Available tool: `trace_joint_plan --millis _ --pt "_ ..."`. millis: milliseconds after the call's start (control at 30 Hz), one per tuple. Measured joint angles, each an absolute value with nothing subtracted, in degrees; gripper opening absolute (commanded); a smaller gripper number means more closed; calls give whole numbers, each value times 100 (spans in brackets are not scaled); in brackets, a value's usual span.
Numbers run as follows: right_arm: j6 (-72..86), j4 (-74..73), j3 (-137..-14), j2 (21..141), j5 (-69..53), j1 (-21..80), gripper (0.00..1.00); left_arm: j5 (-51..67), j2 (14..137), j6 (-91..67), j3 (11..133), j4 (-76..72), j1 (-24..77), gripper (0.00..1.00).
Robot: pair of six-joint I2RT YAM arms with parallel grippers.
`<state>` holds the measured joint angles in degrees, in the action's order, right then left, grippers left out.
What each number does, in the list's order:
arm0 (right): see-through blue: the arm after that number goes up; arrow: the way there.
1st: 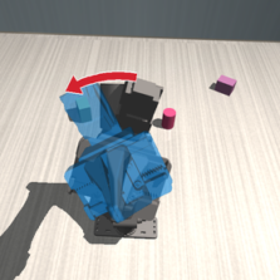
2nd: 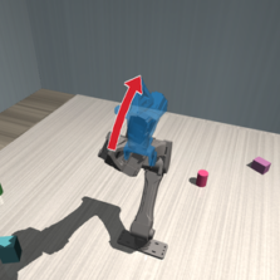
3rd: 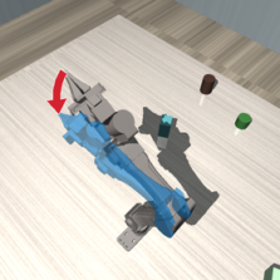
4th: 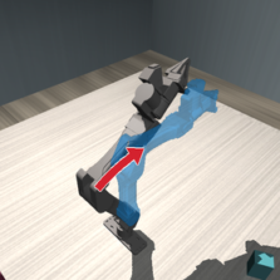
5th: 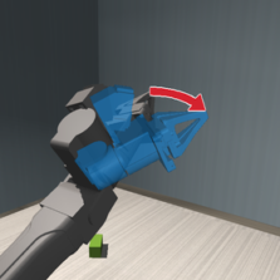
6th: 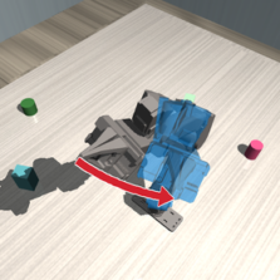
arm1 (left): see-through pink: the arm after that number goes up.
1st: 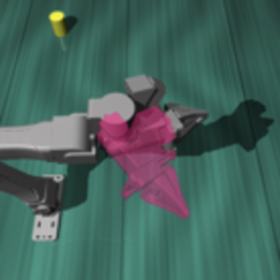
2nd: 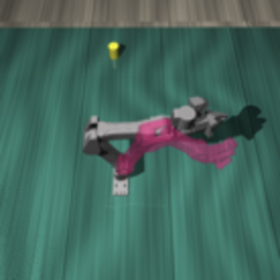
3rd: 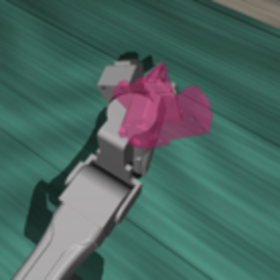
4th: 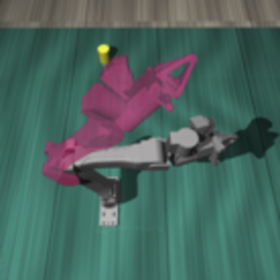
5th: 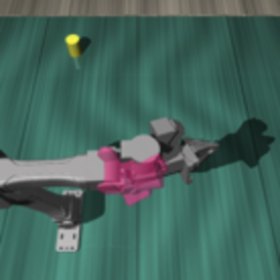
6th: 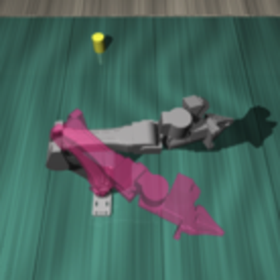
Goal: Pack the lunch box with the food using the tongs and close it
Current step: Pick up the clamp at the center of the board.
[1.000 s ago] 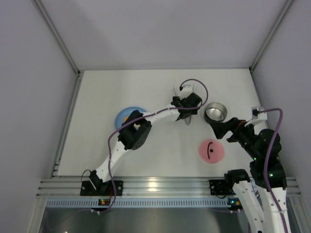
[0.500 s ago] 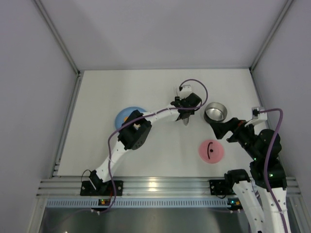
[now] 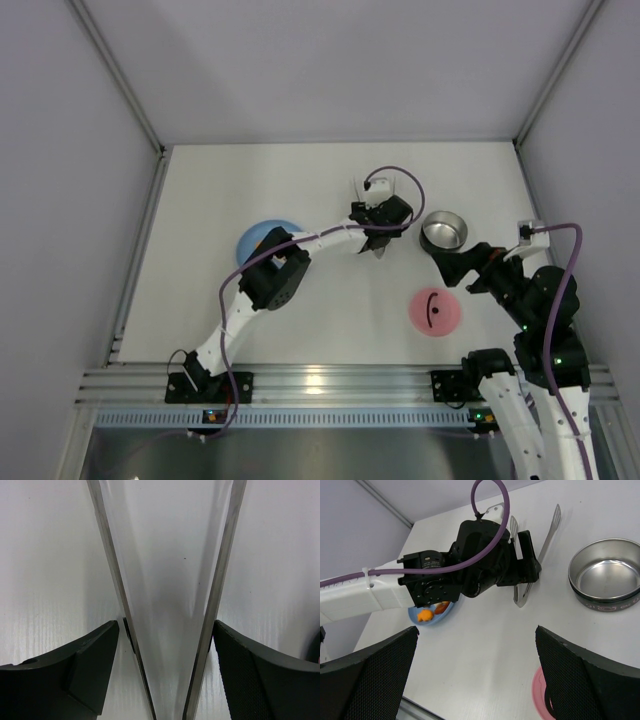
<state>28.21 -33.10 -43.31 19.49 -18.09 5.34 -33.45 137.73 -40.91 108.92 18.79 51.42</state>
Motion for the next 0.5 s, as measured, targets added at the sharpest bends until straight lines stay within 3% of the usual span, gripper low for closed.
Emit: trace_joint_plan --millis 200,500 --pt "2825 -3310 -4331 1949 -1809 534 100 -3551 13773 -4322 10875 1894 5236 80" --pt "2823 -3315 -4331 1949 -1809 534 99 -3612 13854 -4453 11048 2115 5319 69"
